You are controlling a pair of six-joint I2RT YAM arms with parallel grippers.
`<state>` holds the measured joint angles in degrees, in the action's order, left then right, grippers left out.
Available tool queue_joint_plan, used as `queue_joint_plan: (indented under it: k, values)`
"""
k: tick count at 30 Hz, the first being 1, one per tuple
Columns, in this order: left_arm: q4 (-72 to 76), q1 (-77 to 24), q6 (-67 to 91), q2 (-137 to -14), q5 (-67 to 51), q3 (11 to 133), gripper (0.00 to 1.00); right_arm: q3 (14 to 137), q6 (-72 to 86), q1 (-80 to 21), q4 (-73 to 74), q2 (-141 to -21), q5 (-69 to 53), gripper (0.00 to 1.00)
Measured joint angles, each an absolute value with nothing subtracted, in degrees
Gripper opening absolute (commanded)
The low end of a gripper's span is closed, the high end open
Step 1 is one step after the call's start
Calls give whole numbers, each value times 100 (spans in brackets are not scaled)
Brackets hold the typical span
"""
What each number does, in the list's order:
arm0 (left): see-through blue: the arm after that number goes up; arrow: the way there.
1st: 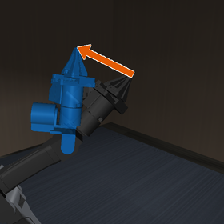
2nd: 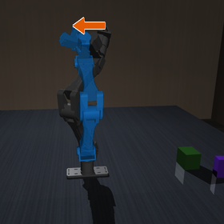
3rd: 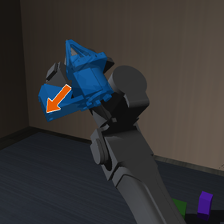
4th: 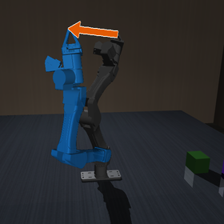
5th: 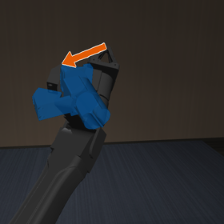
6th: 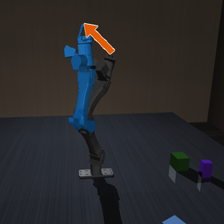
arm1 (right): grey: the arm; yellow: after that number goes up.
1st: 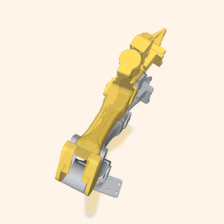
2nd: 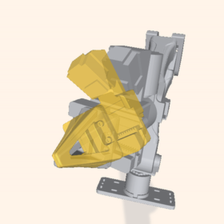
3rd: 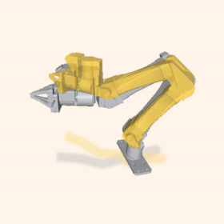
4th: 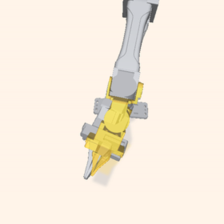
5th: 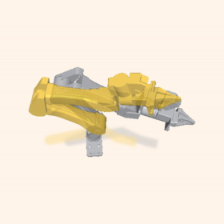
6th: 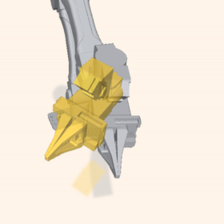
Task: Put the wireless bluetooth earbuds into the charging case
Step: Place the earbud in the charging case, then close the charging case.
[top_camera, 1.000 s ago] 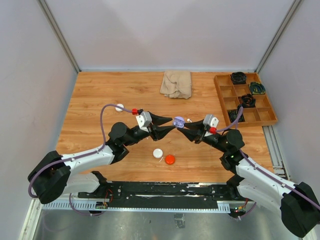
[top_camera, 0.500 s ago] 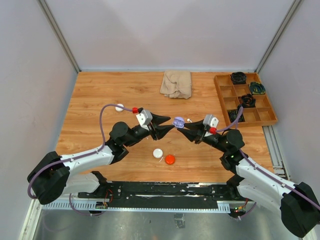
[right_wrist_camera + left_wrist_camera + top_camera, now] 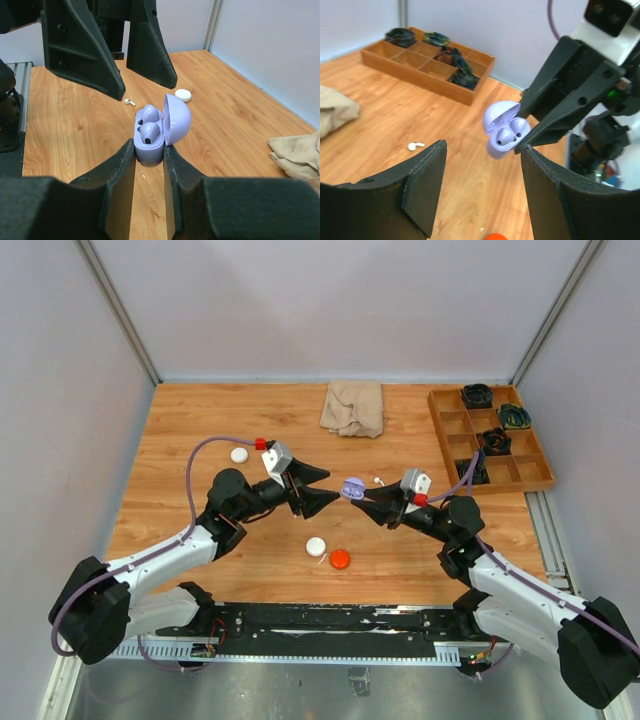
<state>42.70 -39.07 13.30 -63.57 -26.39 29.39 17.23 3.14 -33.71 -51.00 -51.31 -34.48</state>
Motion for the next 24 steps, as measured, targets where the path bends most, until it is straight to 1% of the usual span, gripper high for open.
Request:
queue_joint_plan:
  k: [6, 9, 16, 24]
  values:
    - [4021, -3507, 2294, -6504, -3760, 3295, 72, 1874, 314, -3371, -5063, -5343, -3673, 1]
    - [4010, -3413, 2659, -6702, -4080, 3476, 73, 1962, 314, -3371, -5061, -5413, -3787, 1]
    - [4064, -3382, 3282, -7185, -4495, 3677, 74, 2132, 318, -3371, -5011, -5572, -4023, 1]
    - [4639, -3371, 3887, -7588, -4880, 3701, 72, 2206, 331, -3371, -4912, -5712, -4237, 1]
